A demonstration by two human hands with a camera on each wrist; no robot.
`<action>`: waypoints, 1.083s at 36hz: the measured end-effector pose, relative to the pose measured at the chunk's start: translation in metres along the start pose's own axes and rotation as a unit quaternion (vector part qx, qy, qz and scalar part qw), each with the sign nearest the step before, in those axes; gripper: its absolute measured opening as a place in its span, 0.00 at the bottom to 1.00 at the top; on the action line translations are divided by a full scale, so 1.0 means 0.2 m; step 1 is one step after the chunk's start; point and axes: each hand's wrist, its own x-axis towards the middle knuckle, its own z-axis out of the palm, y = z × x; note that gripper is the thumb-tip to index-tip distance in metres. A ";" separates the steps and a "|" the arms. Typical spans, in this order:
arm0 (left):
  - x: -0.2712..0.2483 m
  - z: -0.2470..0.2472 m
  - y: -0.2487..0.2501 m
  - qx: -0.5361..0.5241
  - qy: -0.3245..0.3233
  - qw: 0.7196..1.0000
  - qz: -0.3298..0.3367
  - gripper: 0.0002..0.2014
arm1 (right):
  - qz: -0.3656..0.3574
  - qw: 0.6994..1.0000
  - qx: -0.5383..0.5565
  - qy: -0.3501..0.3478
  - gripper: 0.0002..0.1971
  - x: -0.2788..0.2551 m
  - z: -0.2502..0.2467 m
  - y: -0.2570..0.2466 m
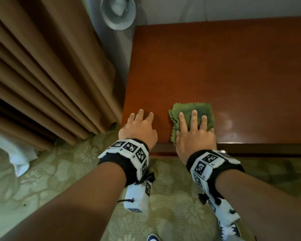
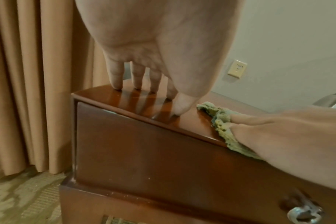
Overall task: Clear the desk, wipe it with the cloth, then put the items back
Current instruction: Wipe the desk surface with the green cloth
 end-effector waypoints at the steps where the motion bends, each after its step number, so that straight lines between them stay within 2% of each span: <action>1: 0.00 0.00 0.00 0.002 0.003 1.000 0.001 0.30 | -0.006 1.000 -0.003 0.000 0.31 0.00 0.00 -0.01; 12: 0.14 -0.07 0.05 0.014 -0.008 1.000 0.023 0.33 | -0.002 1.000 -0.013 -0.021 0.31 0.14 -0.08 -0.03; 21: 0.42 -0.15 0.08 0.041 -0.019 0.997 0.069 0.34 | 0.012 0.999 0.000 -0.039 0.31 0.39 -0.21 -0.04; 31: 0.85 -0.32 0.21 0.044 -0.008 0.995 0.085 0.28 | 0.016 1.000 0.006 -0.023 0.31 0.87 -0.40 -0.02; 39: 1.36 -0.57 0.38 0.038 -0.009 0.996 0.084 0.25 | 0.000 1.000 0.012 -0.016 0.30 1.41 -0.64 0.02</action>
